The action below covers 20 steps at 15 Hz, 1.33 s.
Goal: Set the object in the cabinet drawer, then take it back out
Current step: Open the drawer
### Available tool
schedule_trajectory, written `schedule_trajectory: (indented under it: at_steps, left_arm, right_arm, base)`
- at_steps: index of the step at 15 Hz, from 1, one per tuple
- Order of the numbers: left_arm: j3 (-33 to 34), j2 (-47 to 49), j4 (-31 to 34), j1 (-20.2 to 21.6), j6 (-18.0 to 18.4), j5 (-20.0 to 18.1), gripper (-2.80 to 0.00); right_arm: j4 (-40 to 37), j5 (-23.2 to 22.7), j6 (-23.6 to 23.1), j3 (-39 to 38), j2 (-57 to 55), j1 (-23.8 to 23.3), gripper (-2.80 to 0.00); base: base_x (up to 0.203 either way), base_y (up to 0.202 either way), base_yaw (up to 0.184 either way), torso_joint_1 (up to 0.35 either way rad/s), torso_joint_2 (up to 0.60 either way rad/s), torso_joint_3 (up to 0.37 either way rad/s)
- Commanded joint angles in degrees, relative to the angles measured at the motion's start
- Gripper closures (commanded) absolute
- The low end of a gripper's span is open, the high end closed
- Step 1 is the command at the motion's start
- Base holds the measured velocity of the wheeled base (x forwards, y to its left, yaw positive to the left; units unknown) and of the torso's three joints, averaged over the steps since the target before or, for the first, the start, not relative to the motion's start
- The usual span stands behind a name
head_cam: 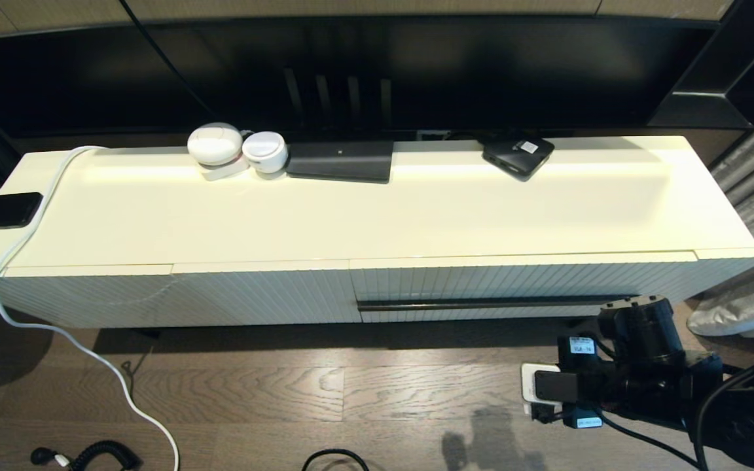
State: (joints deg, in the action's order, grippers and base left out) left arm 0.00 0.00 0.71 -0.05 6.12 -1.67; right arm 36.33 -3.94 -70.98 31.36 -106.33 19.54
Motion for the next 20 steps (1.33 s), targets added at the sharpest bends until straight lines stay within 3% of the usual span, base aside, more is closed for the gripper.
schedule_trajectory:
  at_steps: [1,7,8,20]
  left_arm:
    - [0.0,0.0,0.0,0.0,0.0,0.0,0.0]
    - [0.0,0.0,0.0,0.0,0.0,0.0,0.0]
    - [0.0,0.0,0.0,0.0,0.0,0.0,0.0]
    - [0.0,0.0,0.0,0.0,0.0,0.0,0.0]
  right_arm:
    - [0.2,-0.1,-0.8,-0.2,0.3,-0.4,0.0]
    - [0.3,-1.1,-2.6,-0.6,-0.3,-0.7,0.0]
    - [0.4,-1.1,-2.6,-1.0,-0.3,-0.7,-2.8]
    - [0.2,-2.2,-2.1,-0.2,-4.9,-1.0,-2.8]
  base:
    - [0.0,0.0,0.0,0.0,0.0,0.0]
    - [0.0,0.0,0.0,0.0,0.0,0.0]
    - [0.0,0.0,0.0,0.0,0.0,0.0]
    - [0.0,0.0,0.0,0.0,0.0,0.0]
